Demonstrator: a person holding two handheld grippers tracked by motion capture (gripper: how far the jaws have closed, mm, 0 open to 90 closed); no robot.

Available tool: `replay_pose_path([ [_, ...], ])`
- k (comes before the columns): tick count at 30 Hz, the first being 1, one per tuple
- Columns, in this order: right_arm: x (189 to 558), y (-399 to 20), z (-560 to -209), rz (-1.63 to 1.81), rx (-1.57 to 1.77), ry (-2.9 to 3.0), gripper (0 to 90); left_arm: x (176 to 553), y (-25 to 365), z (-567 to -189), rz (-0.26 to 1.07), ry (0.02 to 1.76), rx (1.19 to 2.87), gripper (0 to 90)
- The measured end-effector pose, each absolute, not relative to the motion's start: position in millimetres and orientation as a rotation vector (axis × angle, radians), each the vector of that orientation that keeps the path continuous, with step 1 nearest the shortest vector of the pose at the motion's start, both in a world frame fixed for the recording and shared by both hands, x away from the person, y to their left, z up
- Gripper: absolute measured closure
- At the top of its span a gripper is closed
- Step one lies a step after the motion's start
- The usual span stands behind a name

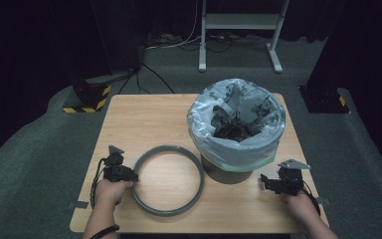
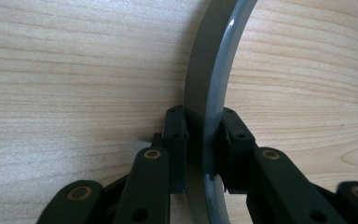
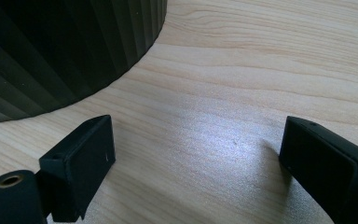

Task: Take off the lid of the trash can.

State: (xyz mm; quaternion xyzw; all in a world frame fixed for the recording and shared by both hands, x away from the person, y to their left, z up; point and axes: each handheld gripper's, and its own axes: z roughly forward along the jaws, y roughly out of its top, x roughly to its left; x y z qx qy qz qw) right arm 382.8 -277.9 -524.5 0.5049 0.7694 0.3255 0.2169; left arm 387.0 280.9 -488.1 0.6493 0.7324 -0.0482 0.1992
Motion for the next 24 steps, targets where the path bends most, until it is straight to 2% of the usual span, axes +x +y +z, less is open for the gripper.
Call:
replay_pose_path([
  [11,383,-278,-525,0.901,1.398,2.131,9.9,389,275,-488,-0.109,2.08,1.826,71.7],
  [18,383,-278,-525,0.902,1.398,2.131,9.9,388,271,-485,-0.093,2.051,1.855,54.5],
  [20,383,-278,-525,0.901,1.398,2.131,9.9,387,266,-482,-0.042,2.013,1.889,52.6],
  [24,383,-278,-525,0.901,1.399,2.131,9.9,384,255,-472,0.133,1.944,1.991,42.4],
])
